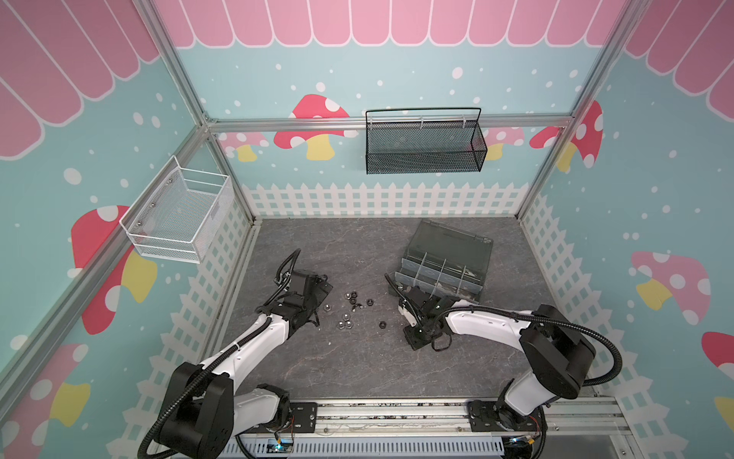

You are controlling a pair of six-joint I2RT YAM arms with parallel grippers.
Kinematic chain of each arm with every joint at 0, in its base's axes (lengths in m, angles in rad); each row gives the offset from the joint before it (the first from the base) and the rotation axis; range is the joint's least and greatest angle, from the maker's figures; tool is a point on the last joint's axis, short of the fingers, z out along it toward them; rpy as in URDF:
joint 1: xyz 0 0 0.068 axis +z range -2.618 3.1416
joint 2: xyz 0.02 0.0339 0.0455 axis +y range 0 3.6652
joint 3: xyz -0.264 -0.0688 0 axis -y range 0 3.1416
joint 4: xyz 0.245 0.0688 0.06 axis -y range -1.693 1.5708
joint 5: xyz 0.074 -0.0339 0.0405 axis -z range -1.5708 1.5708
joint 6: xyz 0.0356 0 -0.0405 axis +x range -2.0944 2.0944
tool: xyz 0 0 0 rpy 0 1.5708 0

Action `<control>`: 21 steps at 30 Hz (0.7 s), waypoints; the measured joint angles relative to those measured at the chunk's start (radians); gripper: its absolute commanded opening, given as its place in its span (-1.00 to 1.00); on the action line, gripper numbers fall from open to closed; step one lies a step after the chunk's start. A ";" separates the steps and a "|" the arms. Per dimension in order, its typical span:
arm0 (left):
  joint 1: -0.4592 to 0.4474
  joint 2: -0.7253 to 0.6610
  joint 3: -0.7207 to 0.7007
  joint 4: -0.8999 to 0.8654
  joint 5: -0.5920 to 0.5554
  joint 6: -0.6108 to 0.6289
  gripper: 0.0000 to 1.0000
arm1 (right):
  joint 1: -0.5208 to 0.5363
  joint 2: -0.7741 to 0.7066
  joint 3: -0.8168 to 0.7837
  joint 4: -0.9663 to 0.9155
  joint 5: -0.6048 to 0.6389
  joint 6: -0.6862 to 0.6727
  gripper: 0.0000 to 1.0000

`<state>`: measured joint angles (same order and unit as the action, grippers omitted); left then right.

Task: Sort the screws and nuts into containers
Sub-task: Pick up the nut from the center of the table, then place the nut into the container.

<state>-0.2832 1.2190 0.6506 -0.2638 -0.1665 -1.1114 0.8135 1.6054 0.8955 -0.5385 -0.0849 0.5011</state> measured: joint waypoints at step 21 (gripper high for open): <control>0.006 0.000 -0.005 0.007 0.010 0.004 0.99 | -0.037 -0.034 0.230 -0.065 0.152 -0.032 -1.00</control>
<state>-0.2775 1.2194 0.6456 -0.2569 -0.1562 -1.1076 0.7761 1.5711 1.1255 -0.6033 0.0673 0.4690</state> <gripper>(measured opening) 0.997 0.053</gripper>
